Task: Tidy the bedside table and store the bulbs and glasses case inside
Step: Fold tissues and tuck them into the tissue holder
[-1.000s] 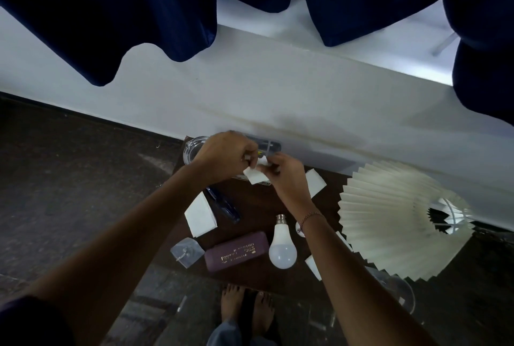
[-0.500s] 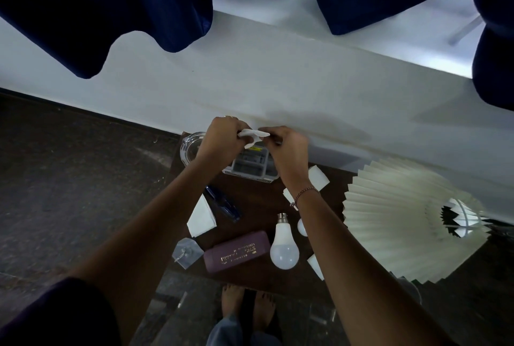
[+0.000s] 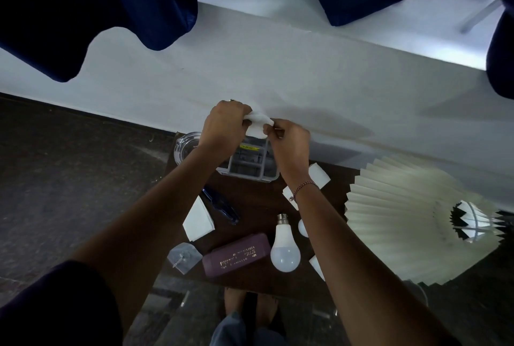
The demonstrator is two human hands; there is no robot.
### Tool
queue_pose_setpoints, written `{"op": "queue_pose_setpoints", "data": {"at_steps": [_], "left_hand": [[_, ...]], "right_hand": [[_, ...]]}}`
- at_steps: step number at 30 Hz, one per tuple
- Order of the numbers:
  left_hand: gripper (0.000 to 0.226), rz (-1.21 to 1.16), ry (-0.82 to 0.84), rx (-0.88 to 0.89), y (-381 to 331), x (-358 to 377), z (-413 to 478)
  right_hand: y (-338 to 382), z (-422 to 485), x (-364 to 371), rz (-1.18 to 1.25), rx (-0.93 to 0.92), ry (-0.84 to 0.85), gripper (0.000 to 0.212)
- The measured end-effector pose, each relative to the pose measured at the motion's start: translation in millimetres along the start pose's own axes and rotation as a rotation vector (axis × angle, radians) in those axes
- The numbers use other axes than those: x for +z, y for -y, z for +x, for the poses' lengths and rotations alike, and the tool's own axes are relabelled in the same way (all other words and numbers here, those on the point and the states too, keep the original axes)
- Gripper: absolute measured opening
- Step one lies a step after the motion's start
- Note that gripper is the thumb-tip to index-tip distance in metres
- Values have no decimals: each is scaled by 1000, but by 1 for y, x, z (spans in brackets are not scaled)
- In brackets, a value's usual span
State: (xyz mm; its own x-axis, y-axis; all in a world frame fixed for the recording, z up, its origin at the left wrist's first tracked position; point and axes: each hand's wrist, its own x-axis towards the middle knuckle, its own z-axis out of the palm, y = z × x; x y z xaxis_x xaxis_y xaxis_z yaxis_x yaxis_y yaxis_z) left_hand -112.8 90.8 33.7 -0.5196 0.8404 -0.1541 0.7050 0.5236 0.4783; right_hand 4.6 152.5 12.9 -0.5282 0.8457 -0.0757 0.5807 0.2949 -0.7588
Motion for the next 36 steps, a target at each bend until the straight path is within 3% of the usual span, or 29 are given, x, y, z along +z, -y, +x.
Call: {"op": "queue_pose_setpoints", "data": {"at_steps": [11, 17, 21, 25, 29, 36], "left_hand": [[12, -22, 72, -32, 16, 7, -8], [48, -94, 2, -44, 20, 14, -19], [59, -122, -83, 6, 8, 20, -34], [42, -103, -115, 60, -16, 28, -47], [30, -132, -36, 104, -39, 46, -58], [33, -152, 243, 105, -69, 84, -67]], "right_hand": [[-10, -3, 12, -32, 47, 125, 17], [-15, -11, 11, 33, 94, 147, 33], [-16, -15, 3, 80, 117, 56, 32], [-20, -24, -10, 60, 88, -85, 29], [-29, -40, -17, 106, 231, -214, 32], [-49, -67, -13, 270, 551, -308, 39]]}}
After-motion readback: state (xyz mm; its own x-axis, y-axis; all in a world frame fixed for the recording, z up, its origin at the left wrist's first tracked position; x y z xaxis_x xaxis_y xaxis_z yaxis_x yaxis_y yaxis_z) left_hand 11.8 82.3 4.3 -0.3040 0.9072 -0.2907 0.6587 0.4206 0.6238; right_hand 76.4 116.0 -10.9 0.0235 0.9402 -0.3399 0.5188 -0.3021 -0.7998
